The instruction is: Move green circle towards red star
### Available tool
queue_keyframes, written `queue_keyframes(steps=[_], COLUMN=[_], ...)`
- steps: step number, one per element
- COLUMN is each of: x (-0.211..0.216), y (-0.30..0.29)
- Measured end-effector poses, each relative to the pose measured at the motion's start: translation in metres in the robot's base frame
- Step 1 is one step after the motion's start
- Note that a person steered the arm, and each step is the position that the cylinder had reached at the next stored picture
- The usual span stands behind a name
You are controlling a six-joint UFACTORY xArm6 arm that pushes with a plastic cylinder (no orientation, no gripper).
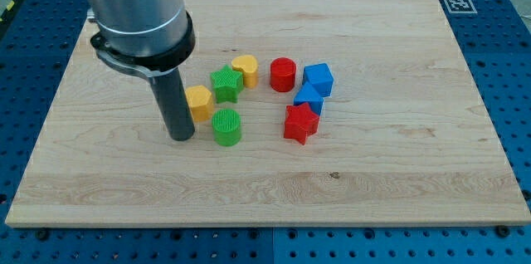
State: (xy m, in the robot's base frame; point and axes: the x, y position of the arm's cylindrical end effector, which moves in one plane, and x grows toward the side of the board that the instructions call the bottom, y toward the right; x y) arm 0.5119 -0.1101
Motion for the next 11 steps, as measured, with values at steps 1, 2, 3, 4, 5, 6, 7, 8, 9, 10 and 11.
queue_keyframes(steps=[1,2,3,4,5,6,7,8,9,10,11], x=[0.005,0.005,0.010,0.010,0.010,0.010,0.010,0.013,0.013,0.012,0.012], y=[0.011,0.011,0.011,0.011,0.014,0.017,0.018,0.047,0.047,0.063,0.094])
